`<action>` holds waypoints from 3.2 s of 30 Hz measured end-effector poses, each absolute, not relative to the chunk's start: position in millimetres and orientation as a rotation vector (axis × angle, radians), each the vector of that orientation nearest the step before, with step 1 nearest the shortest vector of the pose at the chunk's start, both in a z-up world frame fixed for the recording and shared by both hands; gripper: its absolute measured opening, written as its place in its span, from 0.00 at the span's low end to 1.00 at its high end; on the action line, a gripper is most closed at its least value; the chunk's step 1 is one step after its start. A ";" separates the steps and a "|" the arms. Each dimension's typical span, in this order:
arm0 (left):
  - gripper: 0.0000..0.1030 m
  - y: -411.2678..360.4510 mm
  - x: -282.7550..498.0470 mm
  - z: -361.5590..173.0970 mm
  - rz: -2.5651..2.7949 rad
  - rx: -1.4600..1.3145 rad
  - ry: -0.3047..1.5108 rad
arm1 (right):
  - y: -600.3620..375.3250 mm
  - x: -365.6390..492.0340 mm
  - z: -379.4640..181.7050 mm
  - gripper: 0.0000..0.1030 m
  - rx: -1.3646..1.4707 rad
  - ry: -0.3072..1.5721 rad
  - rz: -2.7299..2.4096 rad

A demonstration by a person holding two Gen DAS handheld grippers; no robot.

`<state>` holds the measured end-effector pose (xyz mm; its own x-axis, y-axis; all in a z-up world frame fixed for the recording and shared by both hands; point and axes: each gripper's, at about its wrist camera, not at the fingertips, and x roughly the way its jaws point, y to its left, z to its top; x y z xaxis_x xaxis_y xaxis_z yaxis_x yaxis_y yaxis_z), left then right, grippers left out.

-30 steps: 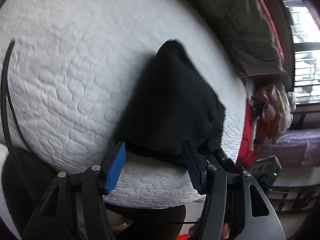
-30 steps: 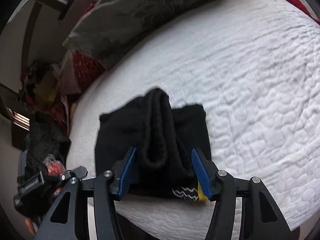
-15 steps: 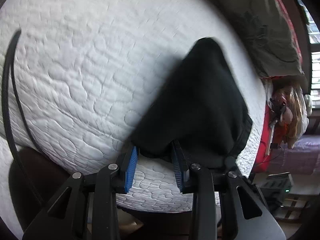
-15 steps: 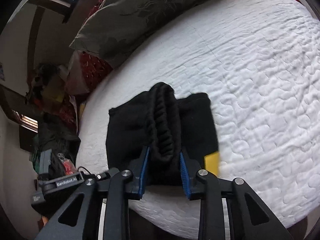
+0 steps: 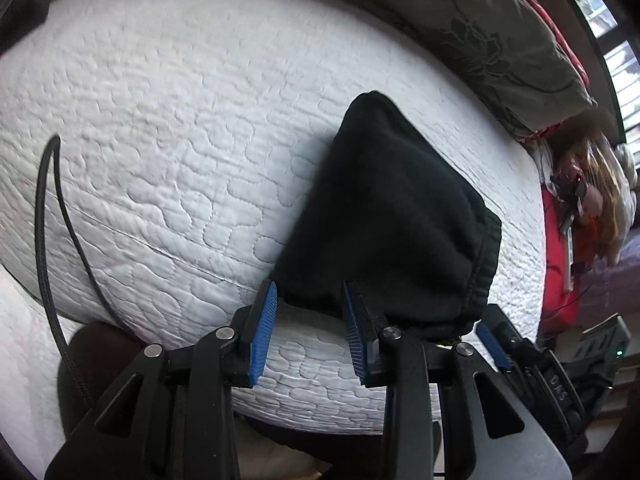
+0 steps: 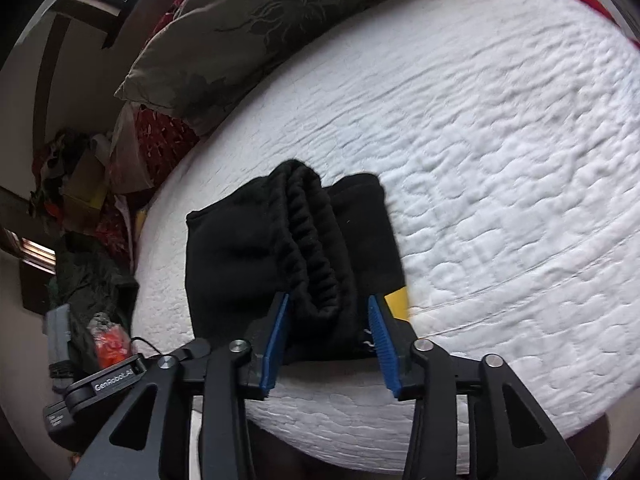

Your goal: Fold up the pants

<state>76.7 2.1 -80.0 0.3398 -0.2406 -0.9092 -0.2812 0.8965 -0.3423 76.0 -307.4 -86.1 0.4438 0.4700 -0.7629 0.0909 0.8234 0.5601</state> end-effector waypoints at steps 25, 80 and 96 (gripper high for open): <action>0.61 32.3 118.5 -17.2 0.006 -0.219 1.025 | -331.1 82.8 -60.2 0.68 0.531 0.991 0.185; 0.82 -9.8 149.2 -100.7 -0.319 -0.284 1.235 | -321.2 112.6 -116.4 0.76 0.618 1.081 0.311; 0.30 -6.9 150.4 -67.3 -0.408 -0.365 1.140 | -309.2 111.0 -106.0 0.36 0.666 1.075 0.427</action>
<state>150.4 -6.9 -67.3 0.3595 -0.4891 -0.7947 0.1255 0.8692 -0.4782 111.0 -309.2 -106.0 0.4248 0.6190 -0.6605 -0.0036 0.7308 0.6826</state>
